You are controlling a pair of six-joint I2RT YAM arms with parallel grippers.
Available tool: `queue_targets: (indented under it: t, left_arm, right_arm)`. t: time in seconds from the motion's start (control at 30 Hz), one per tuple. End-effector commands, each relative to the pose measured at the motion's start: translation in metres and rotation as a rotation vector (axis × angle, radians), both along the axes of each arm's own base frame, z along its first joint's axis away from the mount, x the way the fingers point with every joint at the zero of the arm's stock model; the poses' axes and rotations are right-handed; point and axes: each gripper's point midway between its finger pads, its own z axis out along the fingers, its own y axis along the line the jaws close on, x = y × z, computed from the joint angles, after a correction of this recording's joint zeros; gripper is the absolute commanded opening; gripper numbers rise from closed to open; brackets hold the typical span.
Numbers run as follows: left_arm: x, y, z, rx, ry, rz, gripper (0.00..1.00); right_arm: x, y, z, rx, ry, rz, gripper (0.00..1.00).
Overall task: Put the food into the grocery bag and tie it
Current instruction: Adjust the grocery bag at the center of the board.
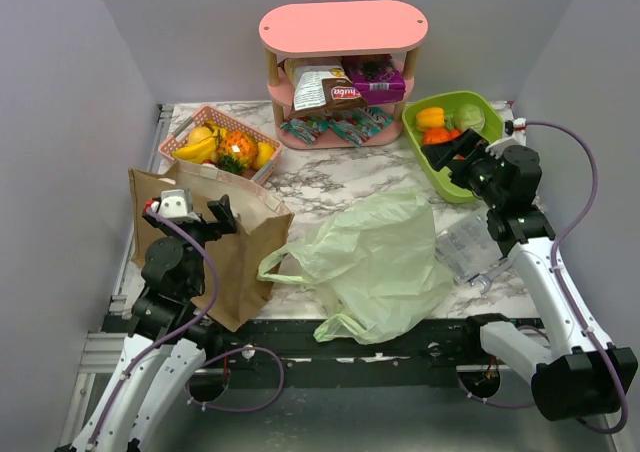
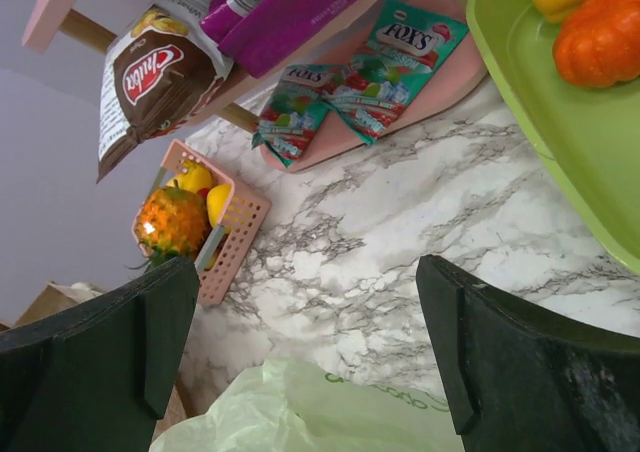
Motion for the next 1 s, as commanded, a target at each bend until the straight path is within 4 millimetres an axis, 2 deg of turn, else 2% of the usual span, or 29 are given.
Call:
queue_targets:
  t: [0.0,0.27,0.4,0.53,0.7,0.87,0.97]
  left_arm:
    - [0.001,-0.01,0.005,0.013,-0.014,-0.052,0.98]
    - [-0.001,-0.024,0.008,0.029,-0.025,-0.129,0.98]
    - [-0.005,-0.036,0.01,0.042,-0.039,-0.206,0.99]
    - [-0.009,-0.051,0.012,0.051,-0.05,-0.296,0.99]
    - [-0.019,-0.08,0.013,0.062,-0.063,-0.47,0.99]
    - [-0.014,-0.088,0.007,0.048,-0.024,-0.49,0.99]
    - [-0.002,-0.085,0.002,-0.003,0.032,-0.438,0.98]
  right_arm:
    - [0.003,0.0,-0.005,-0.034,0.018,0.012,1.0]
    - [0.006,-0.004,-0.016,-0.067,0.074,0.004,1.0]
    - [-0.002,-0.007,-0.025,-0.12,0.135,0.013,1.0]
    - [-0.014,-0.005,-0.026,-0.142,0.172,0.045,1.0]
    - [-0.034,0.002,-0.017,-0.136,0.168,0.102,1.0]
    - [-0.054,0.008,-0.016,-0.116,0.185,0.147,1.0]
    - [-0.064,0.01,-0.022,-0.116,0.21,0.168,1.0]
